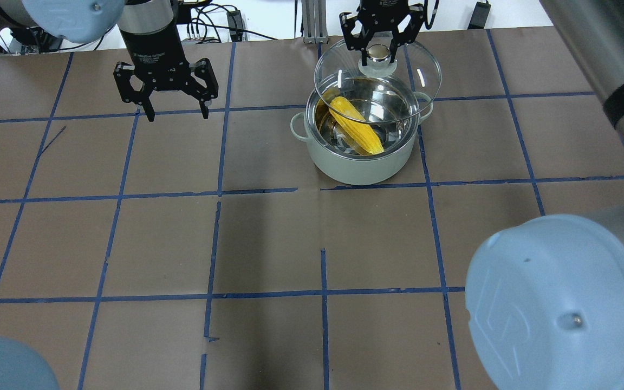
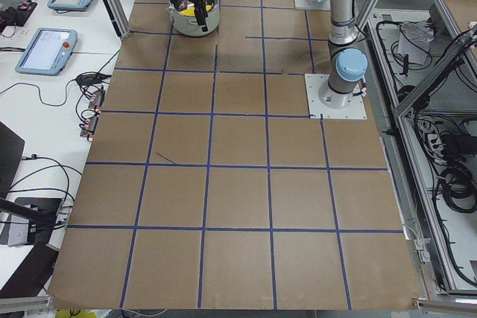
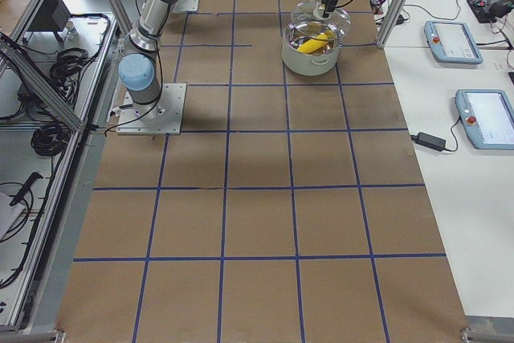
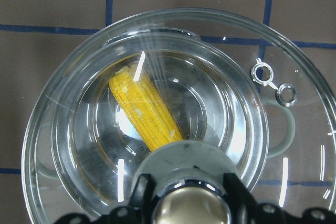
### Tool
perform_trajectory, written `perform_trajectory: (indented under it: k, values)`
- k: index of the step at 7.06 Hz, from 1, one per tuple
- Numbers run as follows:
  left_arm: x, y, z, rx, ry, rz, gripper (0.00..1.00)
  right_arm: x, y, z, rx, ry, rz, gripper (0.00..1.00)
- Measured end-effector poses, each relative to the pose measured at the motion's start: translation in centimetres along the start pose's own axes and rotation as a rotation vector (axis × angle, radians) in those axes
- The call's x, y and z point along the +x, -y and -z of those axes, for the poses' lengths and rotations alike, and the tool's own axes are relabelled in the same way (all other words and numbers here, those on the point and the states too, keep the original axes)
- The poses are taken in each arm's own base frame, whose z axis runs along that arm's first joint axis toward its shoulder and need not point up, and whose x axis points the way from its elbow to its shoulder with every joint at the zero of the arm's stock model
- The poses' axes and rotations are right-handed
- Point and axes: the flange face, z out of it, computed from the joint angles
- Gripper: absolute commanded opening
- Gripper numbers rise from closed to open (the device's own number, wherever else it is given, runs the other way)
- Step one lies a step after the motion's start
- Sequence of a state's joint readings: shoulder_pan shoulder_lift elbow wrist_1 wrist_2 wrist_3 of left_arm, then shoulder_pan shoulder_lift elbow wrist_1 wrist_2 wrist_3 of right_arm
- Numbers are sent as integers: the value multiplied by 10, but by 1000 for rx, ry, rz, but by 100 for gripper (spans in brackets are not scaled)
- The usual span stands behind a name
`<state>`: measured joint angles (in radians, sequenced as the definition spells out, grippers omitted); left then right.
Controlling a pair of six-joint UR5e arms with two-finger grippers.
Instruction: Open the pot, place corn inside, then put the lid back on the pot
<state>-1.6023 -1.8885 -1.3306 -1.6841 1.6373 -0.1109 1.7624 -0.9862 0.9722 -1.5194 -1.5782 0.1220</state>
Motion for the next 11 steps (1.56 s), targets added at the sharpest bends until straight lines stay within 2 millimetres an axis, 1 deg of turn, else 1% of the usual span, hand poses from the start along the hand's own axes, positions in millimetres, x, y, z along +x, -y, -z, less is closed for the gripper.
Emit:
perform_trajectory:
  k: [1, 2, 4, 8, 11]
  values:
    - [-8, -8, 0, 15, -4, -12, 100, -6, -5, -18, -14, 0, 2, 9]
    - [-16, -11, 2, 27, -8, -26, 100, -8, -10, -31, -11, 1, 2, 9]
    - [-22, -11, 11, 57, -11, -34, 100, -10, -14, -46, 14, 13, -9, 8]
    - [-21, -12, 17, 73, -12, -38, 100, -17, -9, -52, 52, 75, -14, 7]
    - [-23, -11, 15, 70, -14, -35, 100, -12, -6, -56, 48, 86, -13, 7]
